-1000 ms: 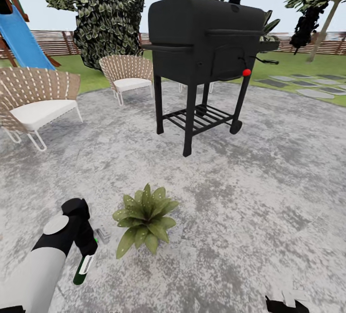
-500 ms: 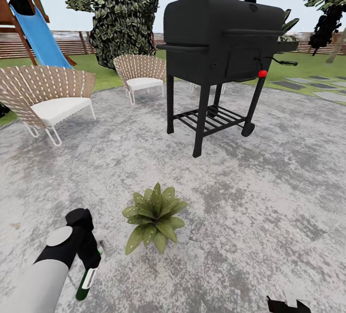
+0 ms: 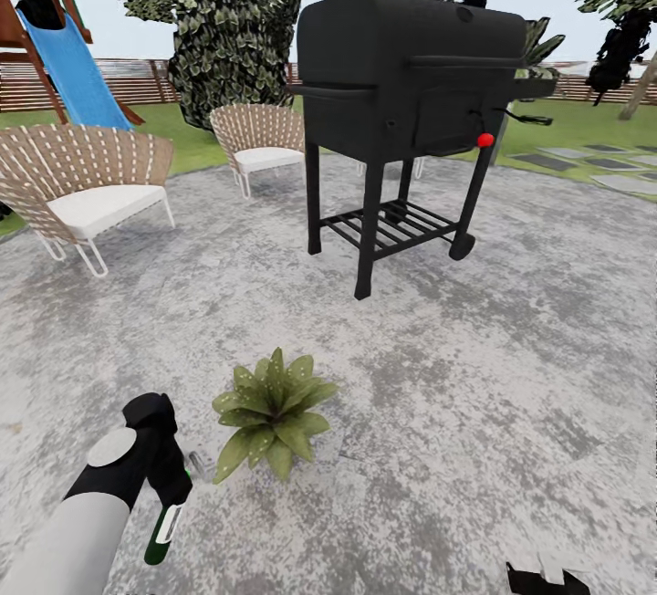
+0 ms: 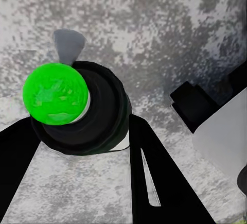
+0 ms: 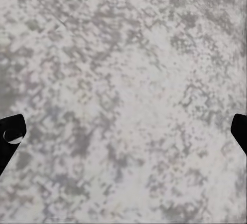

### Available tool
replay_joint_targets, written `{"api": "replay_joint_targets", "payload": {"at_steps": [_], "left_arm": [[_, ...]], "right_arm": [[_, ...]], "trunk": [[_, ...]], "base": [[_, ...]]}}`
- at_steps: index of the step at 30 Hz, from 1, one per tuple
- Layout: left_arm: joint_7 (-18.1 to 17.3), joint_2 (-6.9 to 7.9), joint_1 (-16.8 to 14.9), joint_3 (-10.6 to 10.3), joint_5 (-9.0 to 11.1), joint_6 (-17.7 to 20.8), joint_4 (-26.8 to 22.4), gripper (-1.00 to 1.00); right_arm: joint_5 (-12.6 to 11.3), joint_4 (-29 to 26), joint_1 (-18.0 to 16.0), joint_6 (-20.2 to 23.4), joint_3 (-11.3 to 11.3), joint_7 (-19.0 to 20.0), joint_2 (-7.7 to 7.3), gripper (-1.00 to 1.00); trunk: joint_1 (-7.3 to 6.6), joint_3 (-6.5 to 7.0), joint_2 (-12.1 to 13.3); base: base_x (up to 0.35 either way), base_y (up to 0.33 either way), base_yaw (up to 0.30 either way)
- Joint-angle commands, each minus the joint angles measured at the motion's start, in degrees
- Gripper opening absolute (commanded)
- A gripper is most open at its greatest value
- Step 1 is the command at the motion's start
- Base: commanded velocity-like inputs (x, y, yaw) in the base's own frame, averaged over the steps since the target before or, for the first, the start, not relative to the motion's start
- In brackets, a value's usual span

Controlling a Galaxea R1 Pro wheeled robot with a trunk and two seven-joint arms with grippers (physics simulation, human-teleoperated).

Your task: Pick up the pesticide atomizer in the garden and spray insectifuge to fully cover both potted plants in the garden.

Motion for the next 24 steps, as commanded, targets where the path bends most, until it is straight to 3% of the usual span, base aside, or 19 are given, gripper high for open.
{"api": "replay_joint_targets", "payload": {"at_steps": [1,9,17,18,24], "left_arm": [[-0.52,-0.01,-0.04,0.12,-0.45,0.6,-0.05,-1.0],[0.45,0.28,-0.04,0.04,-0.42,0.6,0.37,-1.0],[2.52,0.49,0.72,0.18,0.05,0.6,0.78,-1.0],[3.03,0.36,0.83,0.18,0.57,0.6,0.8,-1.0],[11.09,0.2,1.03,0.14,10.27,0.58,0.34,-1.0]], "right_arm": [[0.3,0.05,-0.05,-0.26,-0.49,0.33,0.06,1.0],[0.3,0.04,-0.05,-0.26,-0.49,0.35,0.25,1.0],[0.37,0.09,-0.05,-0.25,-0.49,0.35,0.32,1.0],[0.38,0.1,-0.05,-0.24,-0.49,0.35,0.32,1.0],[0.32,0.07,-0.05,-0.26,-0.47,0.35,0.32,1.0]], "trunk": [[-0.01,-0.05,-0.02],[-0.01,-0.05,-0.02],[-0.01,-0.05,-0.02],[-0.01,-0.05,-0.02],[-0.01,-0.05,-0.02]], "base": [[0.0,-0.27,0.103],[0.0,-0.257,0.242],[0.0,-0.036,0.184],[0.0,-0.002,0.021],[0.0,0.0,0.003]]}}
